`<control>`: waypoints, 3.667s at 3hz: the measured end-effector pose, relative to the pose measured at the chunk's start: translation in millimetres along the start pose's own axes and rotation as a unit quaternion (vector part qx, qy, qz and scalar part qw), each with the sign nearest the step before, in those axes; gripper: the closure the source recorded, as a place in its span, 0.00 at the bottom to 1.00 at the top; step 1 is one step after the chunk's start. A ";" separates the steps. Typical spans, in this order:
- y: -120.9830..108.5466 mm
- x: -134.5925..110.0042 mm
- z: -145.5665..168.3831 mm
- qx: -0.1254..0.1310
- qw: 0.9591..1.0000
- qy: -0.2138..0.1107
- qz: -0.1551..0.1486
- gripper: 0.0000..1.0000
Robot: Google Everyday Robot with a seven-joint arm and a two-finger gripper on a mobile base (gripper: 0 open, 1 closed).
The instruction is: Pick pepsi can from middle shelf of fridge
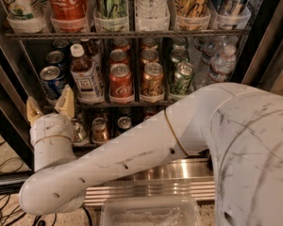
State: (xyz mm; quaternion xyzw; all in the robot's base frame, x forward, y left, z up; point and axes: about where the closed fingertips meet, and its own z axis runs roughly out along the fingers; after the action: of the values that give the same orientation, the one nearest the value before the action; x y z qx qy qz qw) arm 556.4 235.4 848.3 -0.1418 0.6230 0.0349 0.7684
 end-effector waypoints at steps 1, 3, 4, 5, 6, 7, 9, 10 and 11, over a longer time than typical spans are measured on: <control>-3.3 1.8 6.8 0.010 1.000 0.003 -0.006 0.33; -6.4 11.3 17.0 0.018 1.000 0.022 -0.013 0.36; -10.5 18.4 47.8 0.027 0.999 0.042 -0.012 0.38; -13.4 20.3 53.7 0.032 0.998 0.045 -0.007 0.38; -14.3 22.7 57.7 0.036 0.998 0.048 0.000 0.38; -14.9 23.9 59.3 0.037 0.998 0.050 0.005 0.42; -14.5 25.3 61.7 0.033 0.998 0.055 0.024 0.84; -14.5 25.2 61.7 0.033 0.998 0.055 0.025 1.00; -15.7 22.4 61.6 0.026 0.997 0.058 0.040 1.00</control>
Offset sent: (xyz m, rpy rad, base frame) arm 0.0211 -0.0050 -0.0052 -0.0273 0.0192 -0.0592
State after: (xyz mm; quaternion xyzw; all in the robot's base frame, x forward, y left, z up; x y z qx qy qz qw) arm 623.4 233.8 840.6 -0.0986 0.6724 0.0408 0.7325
